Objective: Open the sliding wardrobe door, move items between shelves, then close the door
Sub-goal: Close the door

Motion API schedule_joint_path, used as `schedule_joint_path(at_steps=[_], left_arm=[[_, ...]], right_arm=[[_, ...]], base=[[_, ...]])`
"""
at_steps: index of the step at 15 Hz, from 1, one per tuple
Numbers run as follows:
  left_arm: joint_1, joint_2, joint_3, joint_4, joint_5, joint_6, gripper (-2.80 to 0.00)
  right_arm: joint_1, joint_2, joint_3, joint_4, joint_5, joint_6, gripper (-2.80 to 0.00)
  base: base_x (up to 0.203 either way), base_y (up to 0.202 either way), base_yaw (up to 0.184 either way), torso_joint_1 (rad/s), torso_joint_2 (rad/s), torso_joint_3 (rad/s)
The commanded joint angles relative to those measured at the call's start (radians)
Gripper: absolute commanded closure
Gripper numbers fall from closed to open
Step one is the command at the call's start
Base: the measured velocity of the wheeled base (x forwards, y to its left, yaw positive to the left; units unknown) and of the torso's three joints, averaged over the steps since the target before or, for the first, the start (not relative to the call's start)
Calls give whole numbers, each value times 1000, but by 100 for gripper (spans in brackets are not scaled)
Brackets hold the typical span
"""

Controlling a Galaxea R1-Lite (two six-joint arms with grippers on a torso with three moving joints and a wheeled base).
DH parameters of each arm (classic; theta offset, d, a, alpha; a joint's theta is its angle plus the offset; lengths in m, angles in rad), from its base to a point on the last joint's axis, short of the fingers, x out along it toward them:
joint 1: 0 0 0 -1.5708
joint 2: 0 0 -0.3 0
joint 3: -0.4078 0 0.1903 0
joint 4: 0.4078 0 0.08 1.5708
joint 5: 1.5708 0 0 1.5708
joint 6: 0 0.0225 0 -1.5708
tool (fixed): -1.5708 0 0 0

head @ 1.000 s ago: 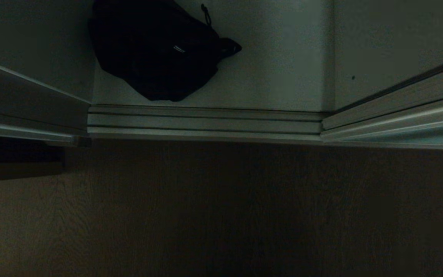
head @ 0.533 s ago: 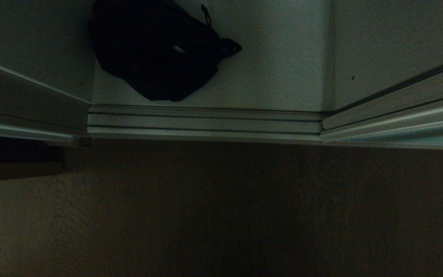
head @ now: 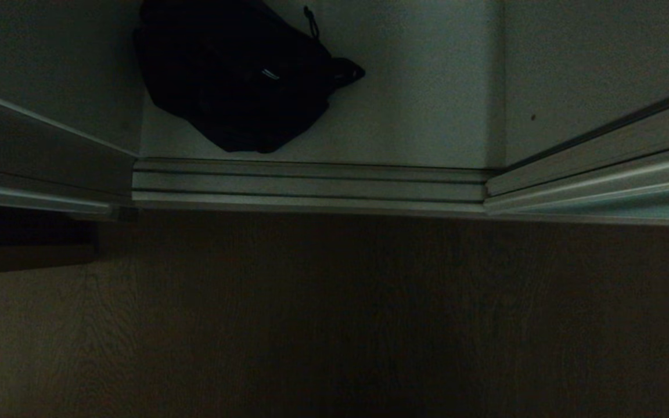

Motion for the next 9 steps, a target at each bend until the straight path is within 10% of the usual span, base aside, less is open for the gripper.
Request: schedule_joint_path(at_steps=[1, 9], left_arm=[[0, 6, 0, 1, 0, 2, 0], [0, 6, 0, 1, 0, 0, 0]], right_arm=[[1, -3, 0, 0, 0, 0, 0], [1, -2, 0, 3, -3, 35, 0]], base=[[0, 0, 0, 0, 0, 0], [0, 0, 0, 0, 0, 0]])
